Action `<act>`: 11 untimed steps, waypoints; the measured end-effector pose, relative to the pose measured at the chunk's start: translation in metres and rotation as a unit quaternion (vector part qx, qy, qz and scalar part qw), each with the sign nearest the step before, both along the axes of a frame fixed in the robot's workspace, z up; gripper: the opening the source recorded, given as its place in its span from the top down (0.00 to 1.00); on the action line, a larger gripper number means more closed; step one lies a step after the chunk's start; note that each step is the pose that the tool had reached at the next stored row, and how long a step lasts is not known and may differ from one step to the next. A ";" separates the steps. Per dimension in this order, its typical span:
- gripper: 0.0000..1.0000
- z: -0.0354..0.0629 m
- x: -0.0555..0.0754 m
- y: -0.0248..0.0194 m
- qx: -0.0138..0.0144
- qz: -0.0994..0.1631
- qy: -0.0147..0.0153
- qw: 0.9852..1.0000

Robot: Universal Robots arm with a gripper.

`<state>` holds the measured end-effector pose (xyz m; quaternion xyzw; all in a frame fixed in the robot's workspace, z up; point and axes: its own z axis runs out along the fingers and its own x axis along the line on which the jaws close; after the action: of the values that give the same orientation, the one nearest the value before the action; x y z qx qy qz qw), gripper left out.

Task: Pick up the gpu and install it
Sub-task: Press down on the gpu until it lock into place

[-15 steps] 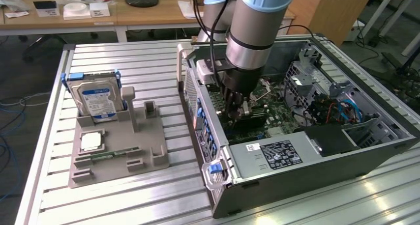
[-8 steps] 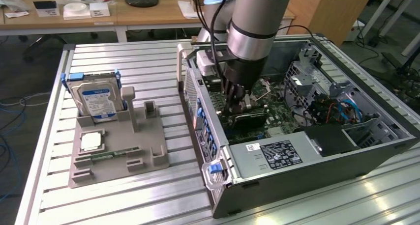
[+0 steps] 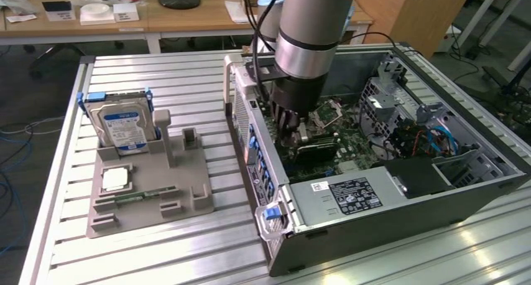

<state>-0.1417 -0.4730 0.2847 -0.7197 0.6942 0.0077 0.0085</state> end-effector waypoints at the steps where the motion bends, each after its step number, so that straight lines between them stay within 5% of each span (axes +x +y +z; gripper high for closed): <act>1: 0.89 0.0000 0.000 -0.0015 -0.002 0.000 0.000 1.000; 6: 0.89 0.0000 -0.004 -0.0041 -0.014 0.000 0.000 1.000; 11: 0.89 0.0000 -0.012 -0.0038 -0.017 0.000 0.000 1.000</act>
<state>-0.1537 -0.4768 0.2847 -0.7197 0.6943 -0.0039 -0.0035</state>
